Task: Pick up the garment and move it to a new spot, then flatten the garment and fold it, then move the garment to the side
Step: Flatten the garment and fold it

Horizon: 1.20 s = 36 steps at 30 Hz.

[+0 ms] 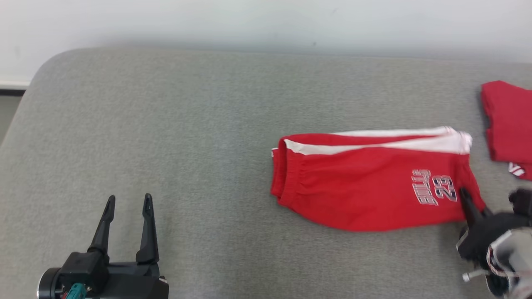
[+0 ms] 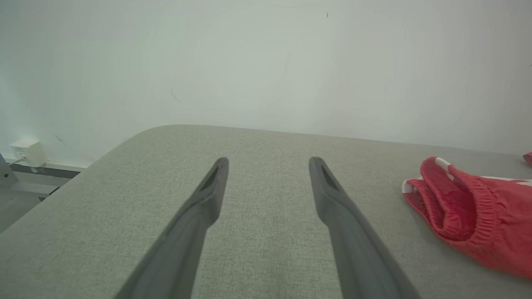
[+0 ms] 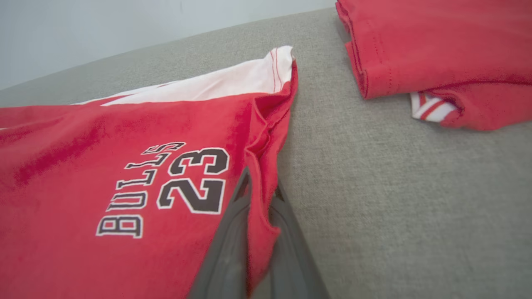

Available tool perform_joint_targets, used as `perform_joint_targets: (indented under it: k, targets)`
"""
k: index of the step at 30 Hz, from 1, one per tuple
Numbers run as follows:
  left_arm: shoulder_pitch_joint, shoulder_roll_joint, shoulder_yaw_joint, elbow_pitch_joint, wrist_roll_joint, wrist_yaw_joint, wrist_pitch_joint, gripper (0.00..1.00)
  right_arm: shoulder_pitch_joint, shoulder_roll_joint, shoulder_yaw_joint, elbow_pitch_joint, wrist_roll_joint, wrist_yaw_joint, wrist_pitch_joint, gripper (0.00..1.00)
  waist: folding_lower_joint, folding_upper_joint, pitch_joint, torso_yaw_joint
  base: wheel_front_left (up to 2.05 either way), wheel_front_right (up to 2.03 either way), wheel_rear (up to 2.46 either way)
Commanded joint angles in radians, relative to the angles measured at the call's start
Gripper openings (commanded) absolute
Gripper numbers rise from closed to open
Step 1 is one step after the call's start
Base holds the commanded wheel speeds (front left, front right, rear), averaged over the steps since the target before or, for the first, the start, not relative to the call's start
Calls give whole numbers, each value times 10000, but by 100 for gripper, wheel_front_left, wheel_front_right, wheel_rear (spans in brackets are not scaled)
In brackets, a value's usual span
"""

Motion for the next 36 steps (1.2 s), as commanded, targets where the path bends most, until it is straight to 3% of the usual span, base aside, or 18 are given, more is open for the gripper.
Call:
perform_joint_targets:
  k: [1,5,12,25,36]
  targets:
    - [164,-10,59,-15,94,-55,-29,100,316,-100,-55,-106,133,-28,-52,0,1,0,-261,-335,0,0,0]
    - [235,-10,136,-29,143,-80,-29,100,897,-371,-272,-386,254,-28,-138,0,1,0,-278,-547,0,0,0]
    - [239,-9,200,22,167,-152,-29,100,650,-221,-526,-846,-324,-28,-242,0,1,0,-331,-714,0,0,0]
    - [348,-10,96,49,25,-155,-29,100,1139,1036,-820,-3618,-1971,-28,-112,0,1,0,-729,-309,0,0,0]
    - [130,-8,-267,110,-153,-1,-29,100,1246,2318,-872,-4345,-2885,-28,912,0,1,0,-663,206,0,0,0]
